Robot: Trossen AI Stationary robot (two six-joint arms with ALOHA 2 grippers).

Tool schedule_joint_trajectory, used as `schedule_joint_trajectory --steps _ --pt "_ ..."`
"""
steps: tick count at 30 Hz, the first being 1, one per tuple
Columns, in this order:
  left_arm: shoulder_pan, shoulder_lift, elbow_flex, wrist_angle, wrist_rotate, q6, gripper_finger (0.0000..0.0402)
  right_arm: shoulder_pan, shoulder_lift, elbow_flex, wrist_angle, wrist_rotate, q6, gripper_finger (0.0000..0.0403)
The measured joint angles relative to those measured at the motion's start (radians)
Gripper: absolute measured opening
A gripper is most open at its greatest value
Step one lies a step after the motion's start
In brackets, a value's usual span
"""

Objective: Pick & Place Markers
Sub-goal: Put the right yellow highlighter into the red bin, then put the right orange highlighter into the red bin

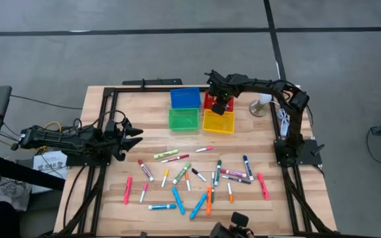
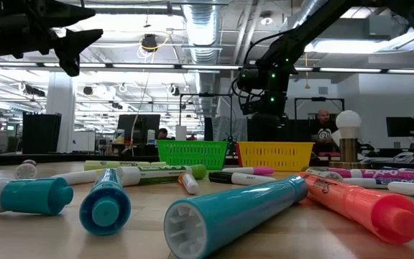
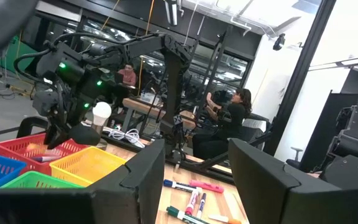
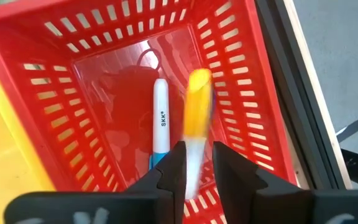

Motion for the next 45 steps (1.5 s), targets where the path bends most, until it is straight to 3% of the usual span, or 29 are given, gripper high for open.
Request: schedule_joint_trajectory --steps 12,24,33,45 --pt "0.0 0.0 0.0 0.0 0.0 0.0 0.0177 0.03 0.0 0.031 -0.009 0.002 0.001 0.0083" --pt "0.0 0.0 0.0 0.0 0.0 0.0 0.0177 0.103 -0.003 0.264 -0.152 0.001 0.001 0.0082" --pt "0.0 0.0 0.0 0.0 0.0 0.0 0.0177 0.228 -0.147 0.277 -0.181 -0.047 0.067 0.0082" --pt "0.0 0.0 0.0 0.0 0.0 0.0 0.0177 0.464 -0.331 0.277 -0.252 -0.044 0.331 0.0082"
